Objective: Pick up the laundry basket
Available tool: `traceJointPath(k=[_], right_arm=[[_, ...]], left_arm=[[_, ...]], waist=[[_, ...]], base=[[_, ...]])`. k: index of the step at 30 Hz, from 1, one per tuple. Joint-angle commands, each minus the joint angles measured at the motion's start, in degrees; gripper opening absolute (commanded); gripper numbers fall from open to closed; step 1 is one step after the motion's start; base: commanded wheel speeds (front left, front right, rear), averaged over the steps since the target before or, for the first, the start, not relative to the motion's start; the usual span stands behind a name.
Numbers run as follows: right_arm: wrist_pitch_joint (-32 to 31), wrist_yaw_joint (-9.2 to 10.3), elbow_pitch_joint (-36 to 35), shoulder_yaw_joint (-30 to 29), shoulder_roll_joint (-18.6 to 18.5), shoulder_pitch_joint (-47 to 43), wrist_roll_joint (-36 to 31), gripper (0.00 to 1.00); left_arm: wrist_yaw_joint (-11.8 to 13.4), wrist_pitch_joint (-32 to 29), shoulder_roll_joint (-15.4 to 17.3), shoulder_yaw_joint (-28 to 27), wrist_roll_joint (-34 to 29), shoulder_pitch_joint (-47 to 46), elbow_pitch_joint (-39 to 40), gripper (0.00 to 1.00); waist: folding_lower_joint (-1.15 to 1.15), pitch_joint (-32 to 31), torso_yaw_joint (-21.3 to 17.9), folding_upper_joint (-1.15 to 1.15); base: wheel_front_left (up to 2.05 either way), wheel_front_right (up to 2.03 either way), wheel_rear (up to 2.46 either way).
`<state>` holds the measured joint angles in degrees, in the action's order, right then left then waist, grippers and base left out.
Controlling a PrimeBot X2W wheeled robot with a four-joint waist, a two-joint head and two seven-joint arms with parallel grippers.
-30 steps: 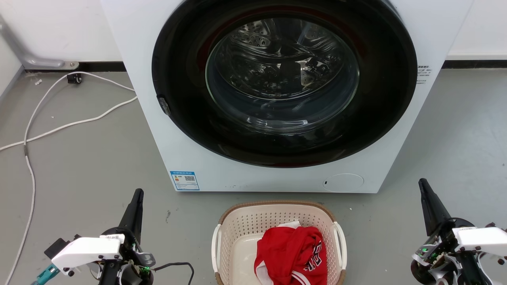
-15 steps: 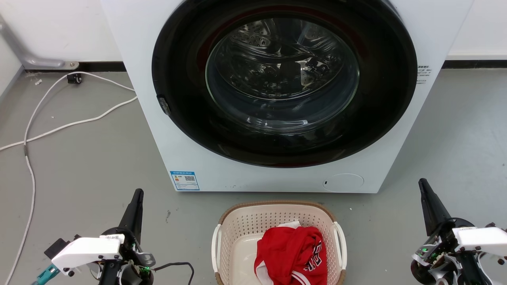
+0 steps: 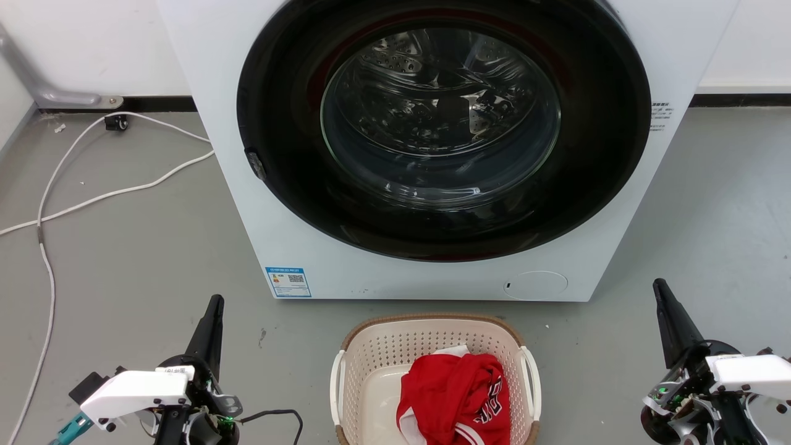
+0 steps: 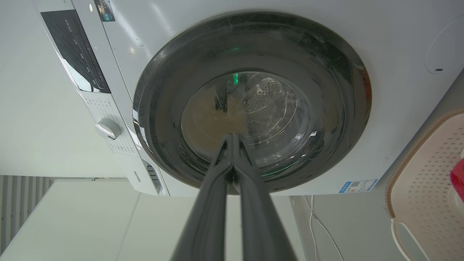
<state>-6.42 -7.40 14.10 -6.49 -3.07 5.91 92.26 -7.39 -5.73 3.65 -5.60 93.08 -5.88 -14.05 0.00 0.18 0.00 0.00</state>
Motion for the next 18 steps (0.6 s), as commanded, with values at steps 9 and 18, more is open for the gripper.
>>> traceJointPath(k=[9, 18], right_arm=[[1.19, 0.00, -0.34, 0.57, 0.06, -1.26, -0.50, 1.00], [3.79, -0.01, -1.79, 1.34, -0.10, -2.31, -3.98, 1.00]], left_arm=[[0.05, 1.07, -0.28, 1.50, -0.42, 0.61, 0.16, 1.00], [0.03, 3.61, -0.32, 4.21, -2.94, 0.57, 2.30, 1.00]], waist=[[0.00, 0.00, 0.01, 0.00], [0.00, -0.02, 0.08, 0.00]], base=[[0.00, 0.00, 0.00], [0.00, 0.00, 0.00]])
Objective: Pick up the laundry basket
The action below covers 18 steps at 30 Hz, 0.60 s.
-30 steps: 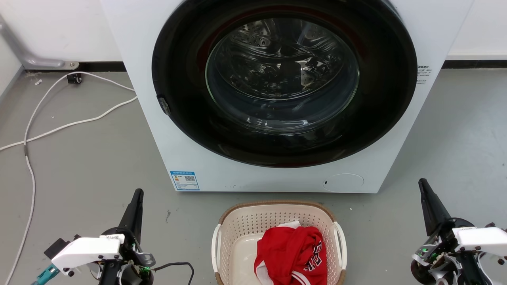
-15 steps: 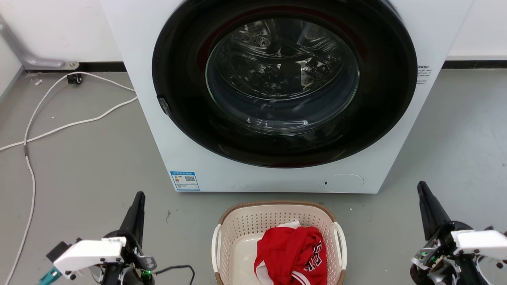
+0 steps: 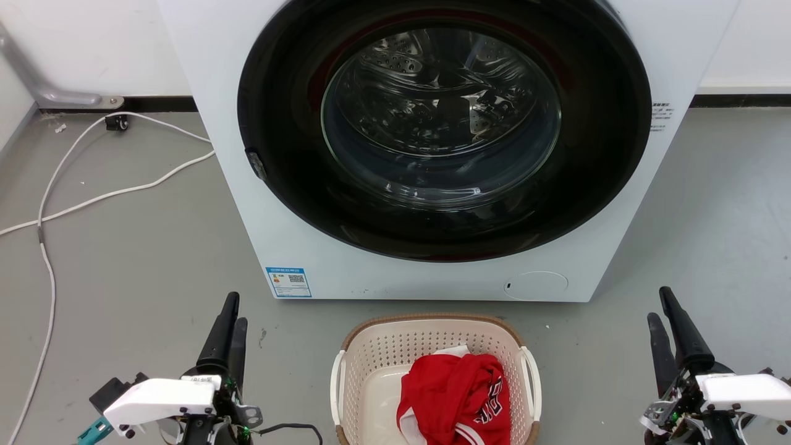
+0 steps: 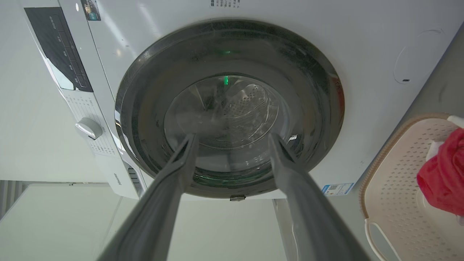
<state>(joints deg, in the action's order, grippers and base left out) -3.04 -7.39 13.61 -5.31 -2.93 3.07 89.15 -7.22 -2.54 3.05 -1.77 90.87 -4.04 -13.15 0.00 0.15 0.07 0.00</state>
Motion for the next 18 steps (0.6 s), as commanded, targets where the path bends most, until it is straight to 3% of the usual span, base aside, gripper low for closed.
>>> traceJointPath(k=[1, 18], right_arm=[[0.67, -0.02, -1.46, 0.30, -0.34, 0.49, -1.59, 1.00], [4.54, -0.05, -4.51, 1.28, -1.00, -0.08, -24.44, 1.00]], left_arm=[[-0.14, 0.68, 0.28, 0.57, -1.44, -1.29, 1.67, 1.00], [-0.19, 4.61, 0.39, 3.89, -25.71, -1.85, 4.80, 1.00]], waist=[[0.00, 0.01, 0.01, 0.00], [0.00, 0.03, -0.02, 0.00]], base=[[0.00, 0.00, 0.00], [0.00, 0.00, 0.00]])
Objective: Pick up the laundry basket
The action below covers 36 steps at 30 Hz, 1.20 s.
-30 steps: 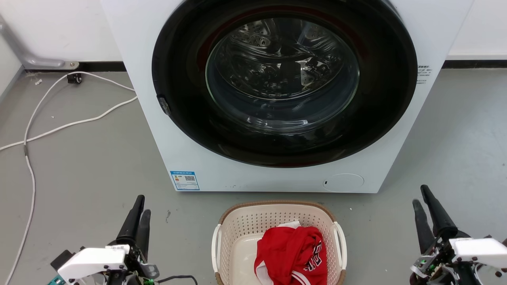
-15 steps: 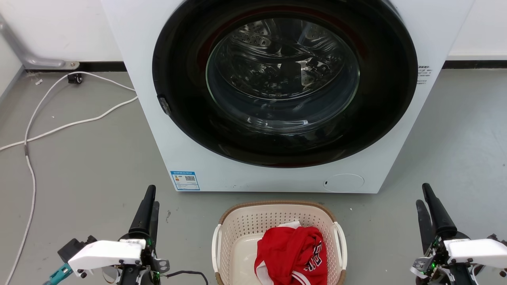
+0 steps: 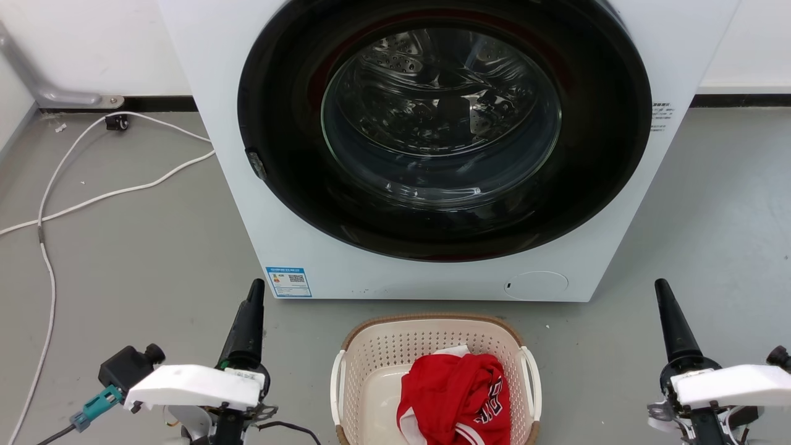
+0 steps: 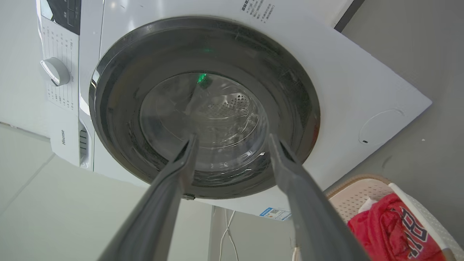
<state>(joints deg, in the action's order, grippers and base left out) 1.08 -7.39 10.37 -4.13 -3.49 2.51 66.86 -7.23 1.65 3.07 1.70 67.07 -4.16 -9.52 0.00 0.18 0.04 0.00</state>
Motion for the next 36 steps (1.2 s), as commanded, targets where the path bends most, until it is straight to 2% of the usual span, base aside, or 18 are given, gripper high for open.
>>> traceJointPath(k=[1, 15, 36], right_arm=[[0.55, -0.05, -1.54, 0.19, -0.39, 0.46, -3.43, 1.00], [0.32, -0.07, -4.19, 0.16, -0.11, -0.30, -19.92, 1.00], [0.03, -0.09, -7.25, 1.09, 0.41, -2.14, -38.40, 1.00]], left_arm=[[-0.18, 0.65, 0.40, 0.77, -3.07, -1.74, 1.25, 1.00], [-0.22, 3.21, 1.18, 3.93, -15.81, -1.98, 1.16, 1.00], [-0.10, 6.69, 1.17, 6.38, -33.53, -2.19, 0.07, 1.00]], waist=[[0.00, 0.00, 0.01, 0.00], [0.00, -0.02, -0.11, 0.00], [0.00, 0.07, -0.34, 0.00]], base=[[0.00, 0.00, 0.00], [0.00, 0.00, 0.00], [0.00, 0.00, 0.00]])
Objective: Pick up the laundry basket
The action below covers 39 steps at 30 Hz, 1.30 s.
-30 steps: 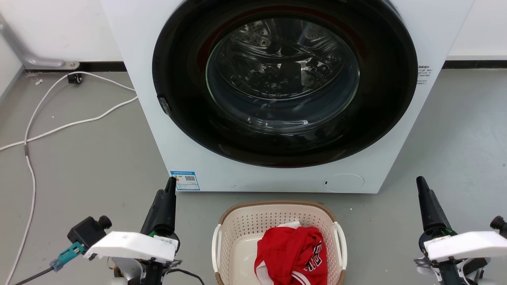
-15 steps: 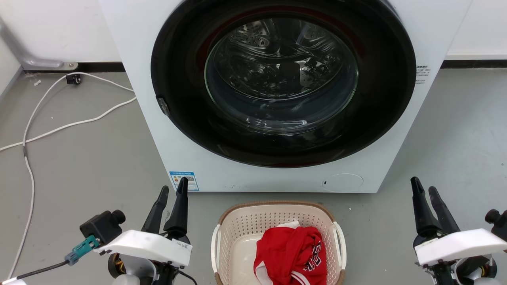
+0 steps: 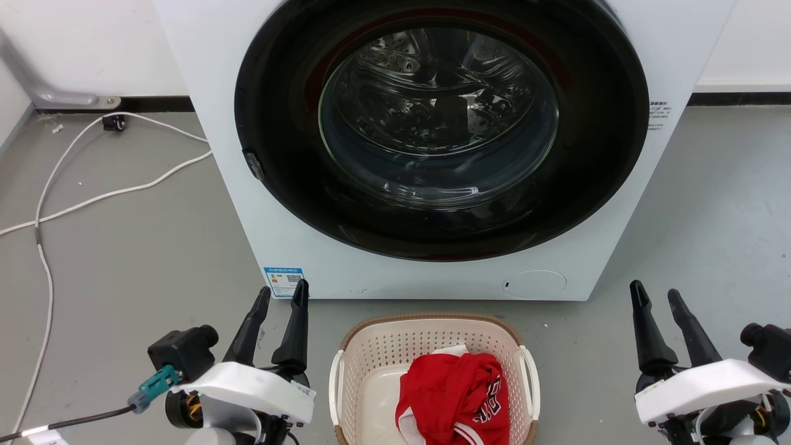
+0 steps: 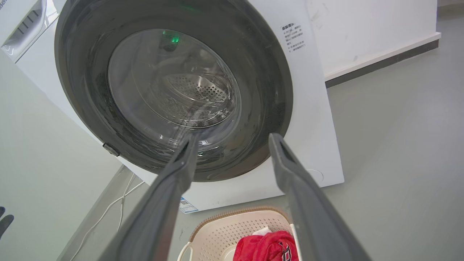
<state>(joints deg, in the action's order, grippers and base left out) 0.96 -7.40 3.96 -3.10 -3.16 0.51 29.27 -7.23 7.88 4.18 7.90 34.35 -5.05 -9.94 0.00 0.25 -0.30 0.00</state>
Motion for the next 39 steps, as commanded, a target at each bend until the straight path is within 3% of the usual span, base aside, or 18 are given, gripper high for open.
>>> traceJointPath(k=[1, 39], right_arm=[[0.21, -0.08, -0.96, 0.08, 0.10, -0.24, -1.57, 1.00], [3.13, -0.12, -2.67, 1.37, 0.31, -2.27, -21.43, 1.00]], left_arm=[[-0.10, 0.59, 0.06, 0.25, -1.51, -1.31, 0.41, 1.00], [0.72, 5.45, -0.56, 2.11, -21.67, -0.99, -1.40, 1.00]], waist=[[0.00, 0.01, 0.00, 0.00], [0.00, -0.17, 0.16, 0.00]], base=[[0.00, 0.00, 0.00], [0.00, 0.00, 0.00]])
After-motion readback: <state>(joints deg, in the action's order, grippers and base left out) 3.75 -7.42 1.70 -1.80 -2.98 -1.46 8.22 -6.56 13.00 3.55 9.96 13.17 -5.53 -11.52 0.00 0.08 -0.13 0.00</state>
